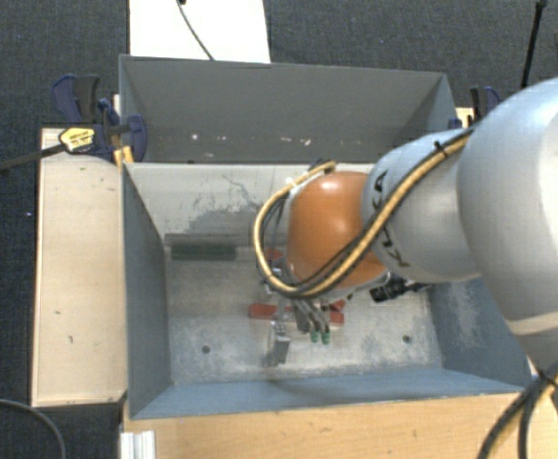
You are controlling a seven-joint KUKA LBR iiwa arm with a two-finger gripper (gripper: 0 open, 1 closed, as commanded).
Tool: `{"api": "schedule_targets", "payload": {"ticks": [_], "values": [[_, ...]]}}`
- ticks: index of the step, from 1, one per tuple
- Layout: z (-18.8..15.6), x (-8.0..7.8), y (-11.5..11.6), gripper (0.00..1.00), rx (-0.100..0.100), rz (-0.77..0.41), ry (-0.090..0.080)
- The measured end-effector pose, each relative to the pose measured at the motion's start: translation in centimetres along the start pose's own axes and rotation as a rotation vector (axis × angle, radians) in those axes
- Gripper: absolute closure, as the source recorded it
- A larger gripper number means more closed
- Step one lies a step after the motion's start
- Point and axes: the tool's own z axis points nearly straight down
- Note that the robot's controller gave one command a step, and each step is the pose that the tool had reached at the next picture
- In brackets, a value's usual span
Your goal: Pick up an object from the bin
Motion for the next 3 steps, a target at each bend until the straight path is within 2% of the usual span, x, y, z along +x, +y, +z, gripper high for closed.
{"api": "schedule_targets", "payload": {"ticks": [1, 2, 3], "values": [[-3.5, -3.4, -3.8, 0.0, -0.005, 0.202, -0.009], [-6.6, -1.6, -3.7, 0.0, -0.006, 0.281, -0.006], [-0.3, -0.4, -3.3, 0.0, -0.005, 0.44, -0.002]]}}
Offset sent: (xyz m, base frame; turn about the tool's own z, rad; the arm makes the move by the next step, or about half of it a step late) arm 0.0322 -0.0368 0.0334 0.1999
